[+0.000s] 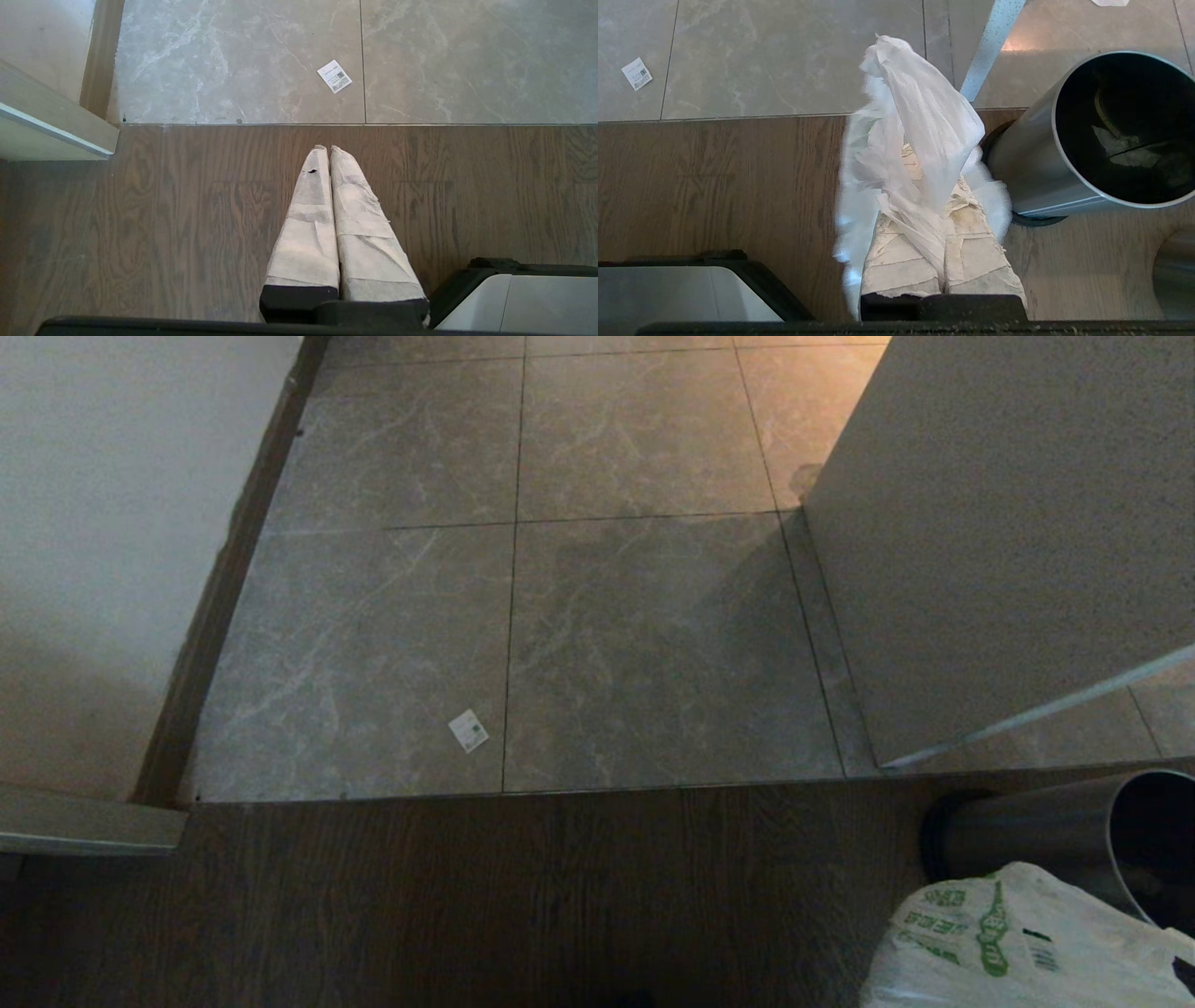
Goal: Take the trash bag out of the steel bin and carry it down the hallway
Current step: Put the trash bag at the door
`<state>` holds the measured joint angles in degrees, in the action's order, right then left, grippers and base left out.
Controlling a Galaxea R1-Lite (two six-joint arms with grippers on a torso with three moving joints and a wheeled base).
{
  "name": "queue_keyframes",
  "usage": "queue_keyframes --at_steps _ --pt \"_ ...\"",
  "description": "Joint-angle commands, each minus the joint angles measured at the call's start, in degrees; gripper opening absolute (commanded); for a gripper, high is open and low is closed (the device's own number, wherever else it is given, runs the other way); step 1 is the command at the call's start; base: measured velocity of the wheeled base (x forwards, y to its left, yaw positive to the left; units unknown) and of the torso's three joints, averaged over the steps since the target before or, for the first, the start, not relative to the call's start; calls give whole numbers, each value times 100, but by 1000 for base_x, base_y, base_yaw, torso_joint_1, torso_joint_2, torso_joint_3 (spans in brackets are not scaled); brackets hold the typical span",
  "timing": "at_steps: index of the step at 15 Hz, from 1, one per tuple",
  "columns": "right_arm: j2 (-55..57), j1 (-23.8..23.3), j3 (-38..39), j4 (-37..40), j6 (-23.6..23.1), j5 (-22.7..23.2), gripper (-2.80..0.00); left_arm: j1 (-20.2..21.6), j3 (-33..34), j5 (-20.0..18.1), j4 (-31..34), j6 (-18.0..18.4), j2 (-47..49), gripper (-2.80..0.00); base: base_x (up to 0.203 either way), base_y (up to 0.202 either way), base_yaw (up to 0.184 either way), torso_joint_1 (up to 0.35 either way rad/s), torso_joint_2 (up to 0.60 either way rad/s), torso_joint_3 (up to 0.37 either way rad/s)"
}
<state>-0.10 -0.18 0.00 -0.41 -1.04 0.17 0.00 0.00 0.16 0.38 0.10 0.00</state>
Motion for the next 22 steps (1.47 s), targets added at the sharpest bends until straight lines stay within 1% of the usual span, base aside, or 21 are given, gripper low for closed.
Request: queue_keyframes --at_steps 1,15,22 --pt "19 1 0 1 16 1 -280 0 0 2 -3 -1 0 -280 0 0 0 0 0 0" --pt "19 1 0 -2 16 1 -280 0 0 2 -3 -19 0 -280 0 0 0 0 0 2" --pt "18 1 0 -2 16 1 -280 0 0 11 -3 -62 0 -280 0 0 0 2 1 187"
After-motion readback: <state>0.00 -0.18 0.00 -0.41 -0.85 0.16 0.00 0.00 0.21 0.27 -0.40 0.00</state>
